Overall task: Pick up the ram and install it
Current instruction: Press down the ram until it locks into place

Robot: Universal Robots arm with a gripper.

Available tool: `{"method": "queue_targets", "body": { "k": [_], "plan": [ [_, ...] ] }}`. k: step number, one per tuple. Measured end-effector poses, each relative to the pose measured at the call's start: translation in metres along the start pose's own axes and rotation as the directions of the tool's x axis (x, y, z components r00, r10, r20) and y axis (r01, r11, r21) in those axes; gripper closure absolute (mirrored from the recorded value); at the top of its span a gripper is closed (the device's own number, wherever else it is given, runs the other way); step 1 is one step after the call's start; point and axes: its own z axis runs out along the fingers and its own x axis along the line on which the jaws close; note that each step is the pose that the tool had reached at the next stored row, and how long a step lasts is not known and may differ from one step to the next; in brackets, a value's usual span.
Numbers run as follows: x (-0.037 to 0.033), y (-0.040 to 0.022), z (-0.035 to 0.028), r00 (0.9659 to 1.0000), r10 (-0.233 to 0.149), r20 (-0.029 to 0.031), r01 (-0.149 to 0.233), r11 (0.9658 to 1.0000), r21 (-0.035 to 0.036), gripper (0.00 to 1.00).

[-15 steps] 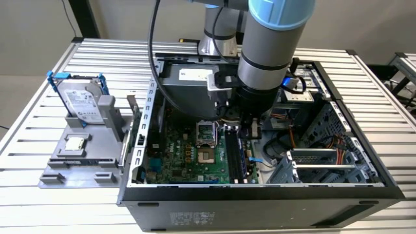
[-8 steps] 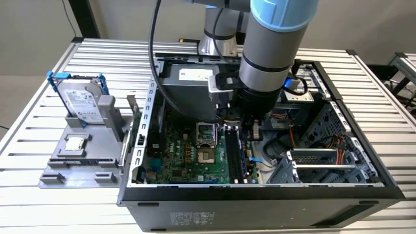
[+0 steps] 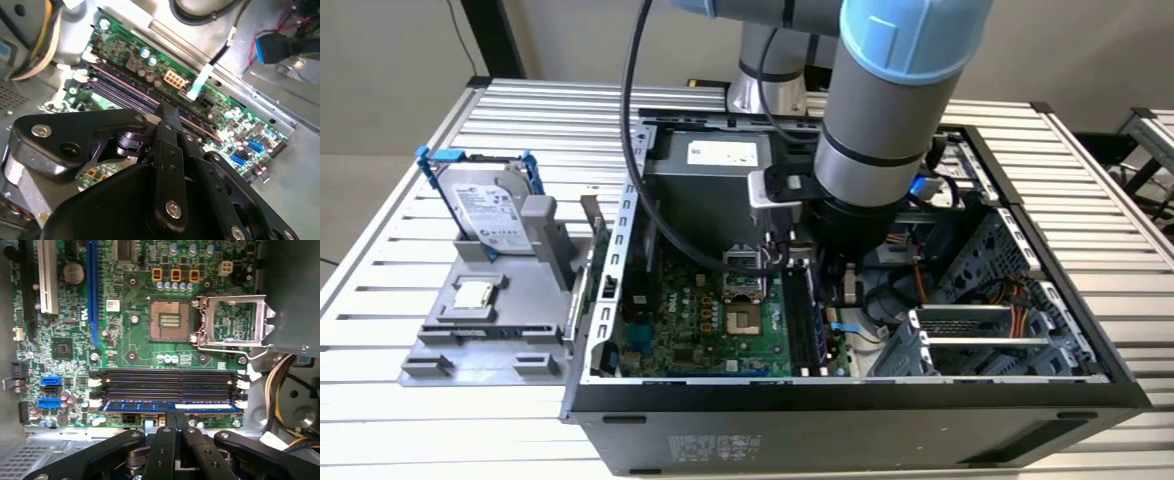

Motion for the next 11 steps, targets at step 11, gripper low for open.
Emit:
{"method": "queue_targets", "body": {
  "k": [11],
  "plan": [
    [0.0019, 0.0001, 0.0056, 1.0, 0.0, 0.0, 0.0, 1.0, -0.0001, 1.0]
  ]
}}
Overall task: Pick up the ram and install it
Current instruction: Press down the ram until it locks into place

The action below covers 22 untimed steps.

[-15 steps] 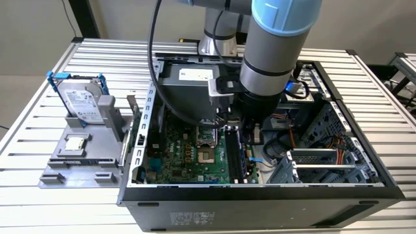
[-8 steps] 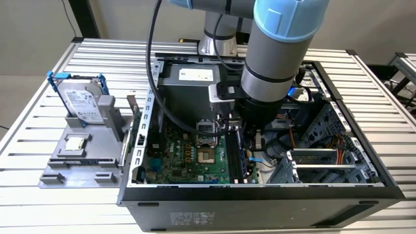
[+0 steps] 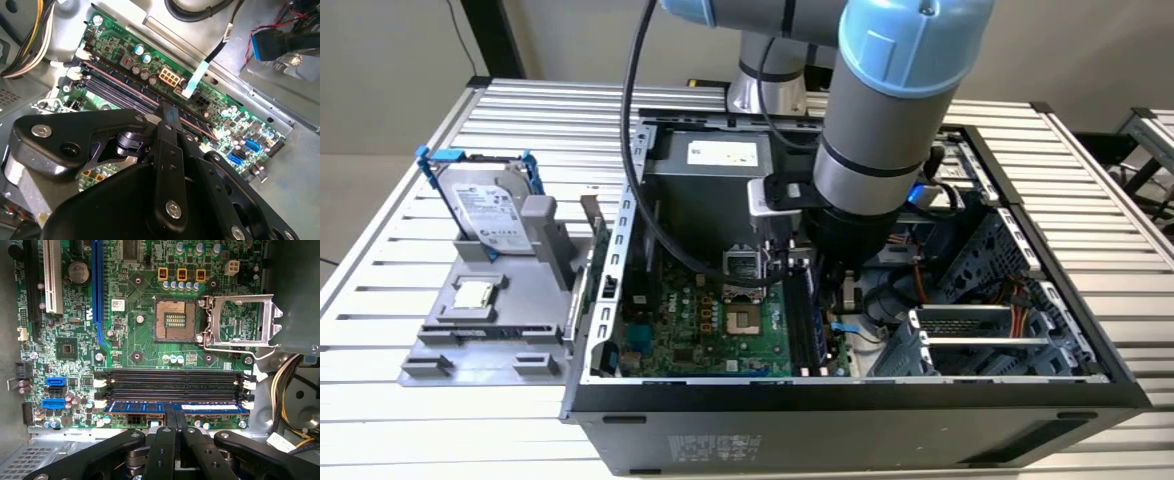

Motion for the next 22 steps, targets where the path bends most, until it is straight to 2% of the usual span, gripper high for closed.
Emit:
{"method": "queue_targets", "body": {
  "k": [8, 12, 14, 15, 16, 18, 22],
  "plan": [
    [0.0006, 0.0007, 0.0142, 1.0, 0.0, -0.0007, 0.0, 1.0, -0.0002, 1.0],
    [0.0007, 0.0009, 0.019, 1.0, 0.0, -0.0004, 0.0, 1.0, -0.0001, 1.0],
    [0.0006, 0.0009, 0.019, 1.0, 0.0, -0.0003, 0.0, 1.0, -0.0001, 1.0],
    [0.0004, 0.0008, 0.0171, 1.0, 0.0, 0.0, 0.0, 1.0, -0.0001, 1.0],
    [-0.0001, 0.0005, 0.0139, 1.0, 0.0, 0.0027, 0.0, 1.0, 0.0007, 1.0],
    [0.0001, 0.0001, 0.0038, 1.0, 0.0, 0.0002, 0.0, 1.0, 0.0, 1.0],
    [-0.0006, -0.0008, -0.0144, 1.0, 0.0, 0.0001, 0.0, 1.0, 0.0, 1.0]
  ]
}}
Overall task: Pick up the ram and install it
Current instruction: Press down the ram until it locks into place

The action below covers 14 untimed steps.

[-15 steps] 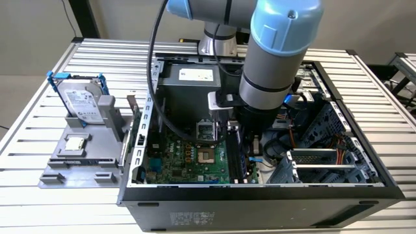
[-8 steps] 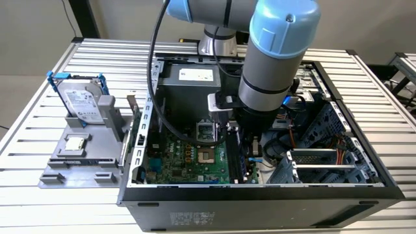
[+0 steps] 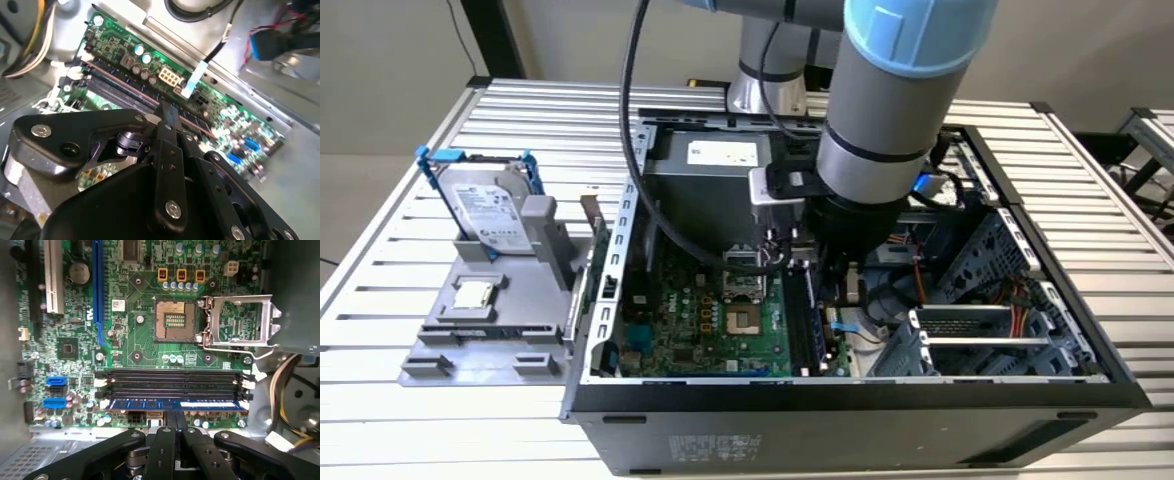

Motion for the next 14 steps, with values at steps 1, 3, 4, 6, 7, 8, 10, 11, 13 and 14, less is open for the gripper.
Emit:
{"method": "queue_targets", "body": {
  "k": [1, 3, 4, 6, 7, 8, 10, 11, 13, 14],
  "plan": [
    [-0.0001, -0.0002, -0.0044, 1.0, 0.0, -0.0001, 0.0, 1.0, 0.0, 1.0],
    [-0.0005, -0.0007, -0.0134, 1.0, 0.0, -0.0001, 0.0, 1.0, 0.0, 1.0],
    [-0.0006, -0.0009, -0.0182, 1.0, 0.0, -0.0003, 0.0, 1.0, -0.0001, 1.0],
    [-0.001, -0.0014, -0.027, 1.0, 0.0, -0.0002, 0.0, 1.0, -0.0001, 1.0],
    [-0.0011, -0.0016, -0.0316, 1.0, 0.0, -0.0002, 0.0, 1.0, -0.0002, 1.0],
    [-0.0013, -0.0018, -0.0361, 1.0, 0.0, -0.0001, 0.0, 1.0, -0.0002, 1.0],
    [-0.0016, -0.0023, -0.0452, 1.0, 0.0, -0.0001, 0.0, 1.0, -0.0002, 1.0],
    [-0.0018, -0.0025, -0.0493, 1.0, 0.0, -0.0003, 0.0, 1.0, -0.0004, 1.0],
    [-0.002, -0.0028, -0.0554, 1.0, 0.0, 0.0001, 0.0, 1.0, -0.0004, 1.0],
    [-0.002, -0.0028, -0.0565, 1.0, 0.0, 0.0001, 0.0, 1.0, -0.0004, 1.0]
  ]
}}
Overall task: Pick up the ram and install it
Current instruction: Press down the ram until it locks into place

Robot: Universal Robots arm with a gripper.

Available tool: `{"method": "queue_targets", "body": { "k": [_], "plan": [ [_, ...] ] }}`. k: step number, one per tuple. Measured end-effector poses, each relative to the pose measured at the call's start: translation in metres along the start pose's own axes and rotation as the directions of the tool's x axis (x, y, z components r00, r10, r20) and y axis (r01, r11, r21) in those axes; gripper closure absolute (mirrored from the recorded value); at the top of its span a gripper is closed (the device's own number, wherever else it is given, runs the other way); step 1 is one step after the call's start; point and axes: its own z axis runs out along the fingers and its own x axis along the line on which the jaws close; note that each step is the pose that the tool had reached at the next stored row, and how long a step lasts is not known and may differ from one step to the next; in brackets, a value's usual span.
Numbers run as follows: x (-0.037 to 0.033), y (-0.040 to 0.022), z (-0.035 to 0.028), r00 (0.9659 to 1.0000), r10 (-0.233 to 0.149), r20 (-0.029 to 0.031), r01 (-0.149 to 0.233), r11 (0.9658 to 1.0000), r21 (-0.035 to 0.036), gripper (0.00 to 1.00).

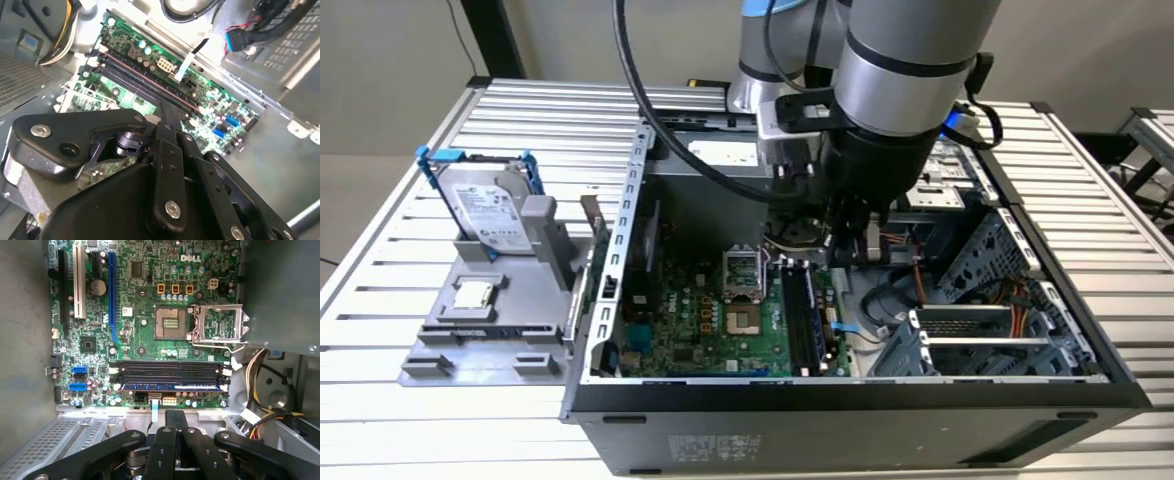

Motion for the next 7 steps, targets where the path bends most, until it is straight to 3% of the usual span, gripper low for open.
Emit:
{"method": "queue_targets", "body": {
  "k": [7],
  "plan": [
    [0.0001, 0.0, 0.0, 1.0, 0.0, -0.0001, 0.0, 1.0, 0.0, 1.0]
  ]
}}
